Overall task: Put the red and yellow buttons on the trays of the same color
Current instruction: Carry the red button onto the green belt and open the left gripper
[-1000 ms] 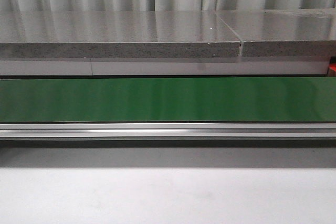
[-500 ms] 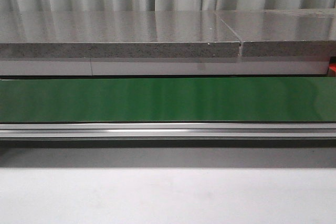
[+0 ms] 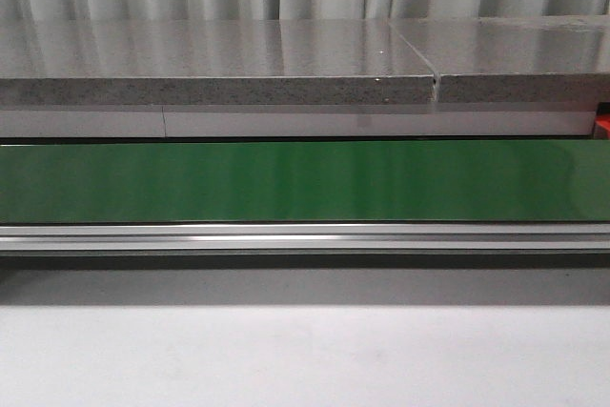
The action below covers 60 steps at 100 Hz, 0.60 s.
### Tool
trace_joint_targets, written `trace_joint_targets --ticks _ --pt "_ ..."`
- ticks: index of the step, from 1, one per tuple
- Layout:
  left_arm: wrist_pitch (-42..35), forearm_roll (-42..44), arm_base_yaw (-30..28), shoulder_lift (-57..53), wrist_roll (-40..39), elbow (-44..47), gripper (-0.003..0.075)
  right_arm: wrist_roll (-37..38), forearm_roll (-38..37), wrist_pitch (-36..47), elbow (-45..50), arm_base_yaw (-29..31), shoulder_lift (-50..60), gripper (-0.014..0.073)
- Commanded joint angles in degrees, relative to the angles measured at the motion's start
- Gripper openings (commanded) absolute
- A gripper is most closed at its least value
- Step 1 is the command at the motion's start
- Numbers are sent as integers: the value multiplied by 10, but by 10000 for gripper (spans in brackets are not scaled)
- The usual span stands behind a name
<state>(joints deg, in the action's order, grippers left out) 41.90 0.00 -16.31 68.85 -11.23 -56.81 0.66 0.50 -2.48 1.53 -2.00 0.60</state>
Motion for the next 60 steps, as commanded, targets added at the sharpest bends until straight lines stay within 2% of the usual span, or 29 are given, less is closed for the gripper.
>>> trace_joint_targets --ticks 1,40,60 --pt "-39 -8 23 0 3 -29 -19 -2 -5 47 -8 -2 11 -67" --pt "12 31 109 132 3 -118 -19 -2 -5 47 -8 -2 11 -67" --pt "16 60 142 182 3 -132 -19 -2 -5 47 -8 -2 11 -67"
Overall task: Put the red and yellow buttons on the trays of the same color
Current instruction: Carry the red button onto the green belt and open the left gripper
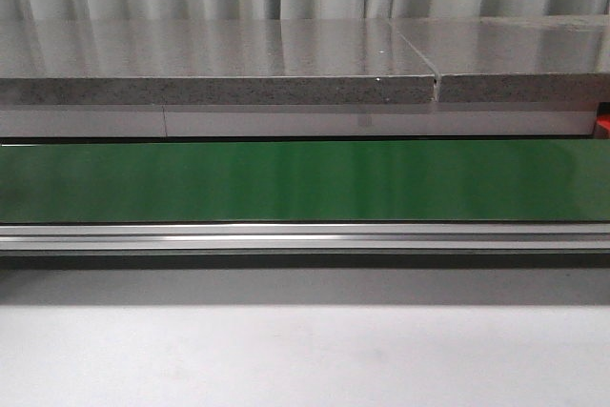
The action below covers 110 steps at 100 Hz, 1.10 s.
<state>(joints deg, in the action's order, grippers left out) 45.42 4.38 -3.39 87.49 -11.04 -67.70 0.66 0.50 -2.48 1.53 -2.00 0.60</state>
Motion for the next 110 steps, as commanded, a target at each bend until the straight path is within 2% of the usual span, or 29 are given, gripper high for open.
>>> trace_joint_targets --ticks 1,30,38,47,64,71,77,110 --pt "-19 16 13 -2 1 -23 -19 -2 -5 47 -8 -2 11 -67" --pt "-9 39 20 18 1 -23 -14 -2 -5 47 -8 -2 11 -67" --pt "-9 39 20 18 1 -23 32 -2 -5 47 -8 -2 11 -67" --pt "-9 39 20 18 1 -23 158 -2 -5 47 -8 -2 11 -67" --pt "-9 39 20 18 1 -23 508 -2 -5 47 -8 -2 11 -67" --pt "-9 39 20 18 1 -23 590 -2 -5 47 -8 -2 11 -67" --pt "-6 38 20 18 1 -24 613 -2 -5 47 -8 -2 11 -67" --pt "37 39 31 11 1 -80 611 -2 -5 47 -8 -2 11 -67"
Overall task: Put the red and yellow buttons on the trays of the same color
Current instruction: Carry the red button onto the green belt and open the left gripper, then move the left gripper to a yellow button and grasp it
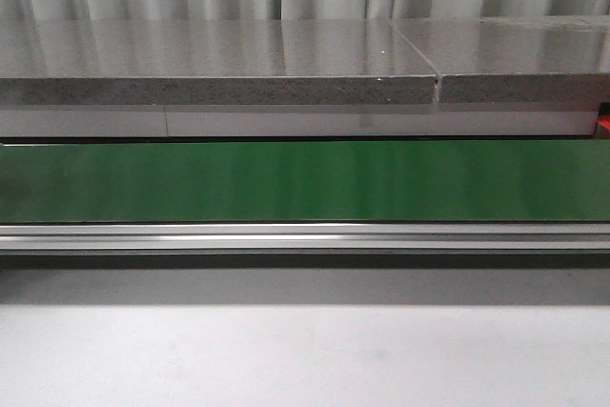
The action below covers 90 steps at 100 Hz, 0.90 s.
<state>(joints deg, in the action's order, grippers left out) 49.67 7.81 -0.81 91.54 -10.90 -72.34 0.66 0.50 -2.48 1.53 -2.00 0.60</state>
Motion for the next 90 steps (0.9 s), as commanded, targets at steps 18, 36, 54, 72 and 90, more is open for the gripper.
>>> trace_joint_targets --ticks 18,36,54,72,90 --pt "-10 16 4 -49 -33 -53 611 -2 -5 47 -8 -2 11 -67" --pt "-3 50 -25 -68 -84 -51 611 -2 -5 47 -8 -2 11 -67" --pt "16 52 -87 -87 -87 -32 611 -2 -5 47 -8 -2 11 -67" --pt "-6 54 -153 -127 -87 41 611 -2 -5 47 -8 -2 11 -67" --pt "-36 54 -215 -178 -116 138 611 -2 -5 47 -8 -2 11 -67"
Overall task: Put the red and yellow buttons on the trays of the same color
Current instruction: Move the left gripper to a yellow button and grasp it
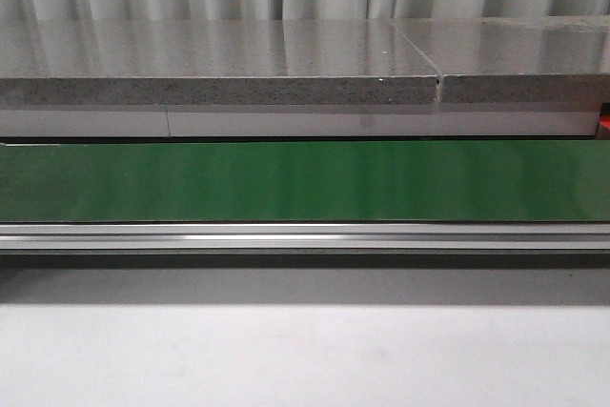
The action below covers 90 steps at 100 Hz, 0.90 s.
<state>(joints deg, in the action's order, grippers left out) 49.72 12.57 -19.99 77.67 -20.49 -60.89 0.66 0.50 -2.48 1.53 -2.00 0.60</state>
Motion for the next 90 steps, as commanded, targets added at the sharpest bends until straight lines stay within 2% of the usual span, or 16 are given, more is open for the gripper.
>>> trace_joint_targets --ticks 1,20,39,61,90 --pt "-38 7 -28 -41 -22 28 611 -2 -5 47 -8 -2 11 -67" --pt "-69 8 -73 -77 -31 111 610 -2 -5 47 -8 -2 11 -67" --pt "-87 19 -107 -80 -31 149 611 -2 -5 47 -8 -2 11 -67" --pt "-132 25 -118 -69 -32 152 610 -2 -5 47 -8 -2 11 -67" --pt "-134 28 -118 14 -32 115 610 -2 -5 47 -8 -2 11 -67"
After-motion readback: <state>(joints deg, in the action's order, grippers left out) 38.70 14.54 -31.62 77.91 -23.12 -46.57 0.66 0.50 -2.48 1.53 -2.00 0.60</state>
